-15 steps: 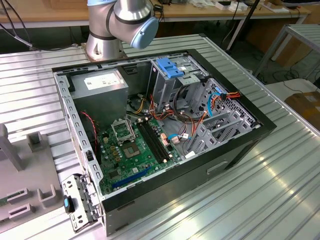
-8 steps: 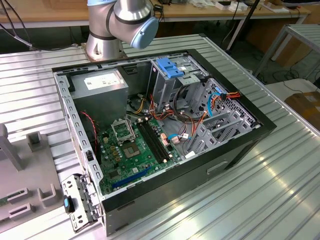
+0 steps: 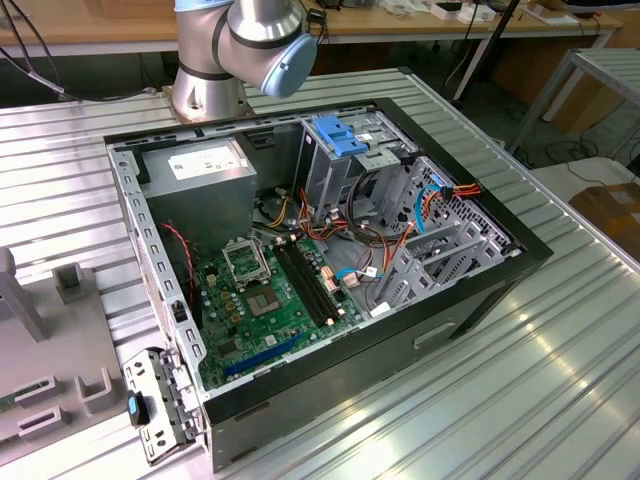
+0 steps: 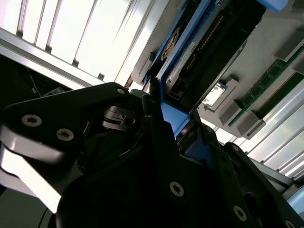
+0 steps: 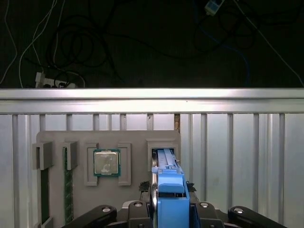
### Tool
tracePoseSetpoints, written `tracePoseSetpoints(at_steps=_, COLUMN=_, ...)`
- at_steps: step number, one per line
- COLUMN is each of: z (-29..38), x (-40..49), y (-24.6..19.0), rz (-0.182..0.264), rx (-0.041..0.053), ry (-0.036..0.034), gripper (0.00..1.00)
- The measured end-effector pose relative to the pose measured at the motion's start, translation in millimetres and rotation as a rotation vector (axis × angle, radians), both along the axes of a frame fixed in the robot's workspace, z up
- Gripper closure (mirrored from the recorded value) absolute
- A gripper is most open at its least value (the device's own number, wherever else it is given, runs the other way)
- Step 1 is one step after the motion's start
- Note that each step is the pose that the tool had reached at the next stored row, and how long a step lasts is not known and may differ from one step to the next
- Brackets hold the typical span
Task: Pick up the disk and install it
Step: 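Pick up the disk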
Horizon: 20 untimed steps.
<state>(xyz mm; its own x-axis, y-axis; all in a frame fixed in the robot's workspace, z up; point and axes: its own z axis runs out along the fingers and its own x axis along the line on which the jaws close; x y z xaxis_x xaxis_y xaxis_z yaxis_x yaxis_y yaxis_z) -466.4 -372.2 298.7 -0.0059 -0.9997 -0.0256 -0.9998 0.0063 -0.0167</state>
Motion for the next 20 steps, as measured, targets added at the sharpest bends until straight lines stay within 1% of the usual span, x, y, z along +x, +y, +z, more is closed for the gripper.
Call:
tracePoseSetpoints(at_steps=5, z=0.8, x=0.0, y=0.0, rz=0.0, rx=0.0002, ry=-0.0002, gripper=0.63)
tracePoseSetpoints(at_steps=11, z=9.6, x=0.1, y=0.0, rz=0.0, rx=0.0002, ry=-0.0001, gripper=0.63)
tracePoseSetpoints(at_steps=18, z=32.8, x=0.1, y=0.0, rz=0.0, rx=0.0002, ry=-0.0001, gripper=0.63)
tracePoseSetpoints(at_steps=20, z=43.9, x=0.1, y=0.0, rz=0.0, rx=0.0001, ry=0.0, gripper=0.63)
